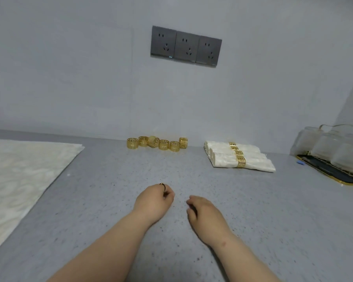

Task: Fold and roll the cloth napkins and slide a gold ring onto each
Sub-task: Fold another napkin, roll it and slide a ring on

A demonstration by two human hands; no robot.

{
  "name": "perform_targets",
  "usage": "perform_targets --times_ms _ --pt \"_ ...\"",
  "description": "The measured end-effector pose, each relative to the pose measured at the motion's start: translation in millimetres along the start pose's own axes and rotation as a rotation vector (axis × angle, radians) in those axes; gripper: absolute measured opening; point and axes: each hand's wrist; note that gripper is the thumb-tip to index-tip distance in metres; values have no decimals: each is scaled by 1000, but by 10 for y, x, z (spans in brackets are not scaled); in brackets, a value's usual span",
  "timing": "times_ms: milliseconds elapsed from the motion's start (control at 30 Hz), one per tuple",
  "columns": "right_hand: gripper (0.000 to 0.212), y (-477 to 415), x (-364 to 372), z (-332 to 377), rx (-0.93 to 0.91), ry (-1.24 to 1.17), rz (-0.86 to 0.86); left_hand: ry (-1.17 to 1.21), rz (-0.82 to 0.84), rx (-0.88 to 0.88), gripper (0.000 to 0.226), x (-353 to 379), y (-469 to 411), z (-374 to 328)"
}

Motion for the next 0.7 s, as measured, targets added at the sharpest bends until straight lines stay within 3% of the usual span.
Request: perform_targets --times_ms 400,500,600,700 --pt "39 34 -15 25 18 38 -7 -227 17 -42 17 -1029 1110 589" --pt "37 47 -26 62 30 60 -7 -273 -122 -172 15 -1365 1525 791" --pt "37 61 -16 94 53 66 -7 -344 -278 -376 34 -1563 1831 925" --pt "36 80 -17 105 65 67 -19 -408 -275 -559 41 -1631 1958 1023"
Point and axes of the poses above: each hand's wrist, its own y-axis away from the middle knuckle, its own x-axis out of the palm, z = x × y, and after that the axes turned 2 degrees about y, right-handed
